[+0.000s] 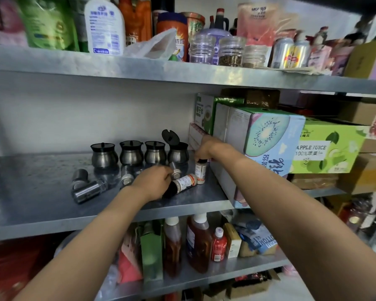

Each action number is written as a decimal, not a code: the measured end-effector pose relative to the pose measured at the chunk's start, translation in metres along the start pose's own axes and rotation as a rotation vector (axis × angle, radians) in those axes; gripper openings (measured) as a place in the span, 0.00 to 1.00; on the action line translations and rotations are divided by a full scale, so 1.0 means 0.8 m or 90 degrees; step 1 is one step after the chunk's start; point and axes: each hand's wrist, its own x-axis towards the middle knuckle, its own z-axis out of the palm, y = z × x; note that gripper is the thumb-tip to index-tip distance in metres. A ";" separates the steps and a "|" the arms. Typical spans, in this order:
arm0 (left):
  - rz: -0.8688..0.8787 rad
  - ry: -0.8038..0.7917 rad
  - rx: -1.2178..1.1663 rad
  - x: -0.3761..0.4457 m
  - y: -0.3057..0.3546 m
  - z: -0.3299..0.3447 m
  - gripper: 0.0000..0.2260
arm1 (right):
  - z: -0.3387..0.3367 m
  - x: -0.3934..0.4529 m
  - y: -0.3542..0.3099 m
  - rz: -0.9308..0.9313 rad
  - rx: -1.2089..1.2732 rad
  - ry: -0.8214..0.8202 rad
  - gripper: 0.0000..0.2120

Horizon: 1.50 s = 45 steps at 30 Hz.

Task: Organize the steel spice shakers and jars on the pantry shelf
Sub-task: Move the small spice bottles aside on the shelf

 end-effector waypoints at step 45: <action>0.023 0.000 0.018 -0.015 0.004 -0.003 0.10 | -0.001 0.012 0.011 -0.059 -0.099 0.017 0.24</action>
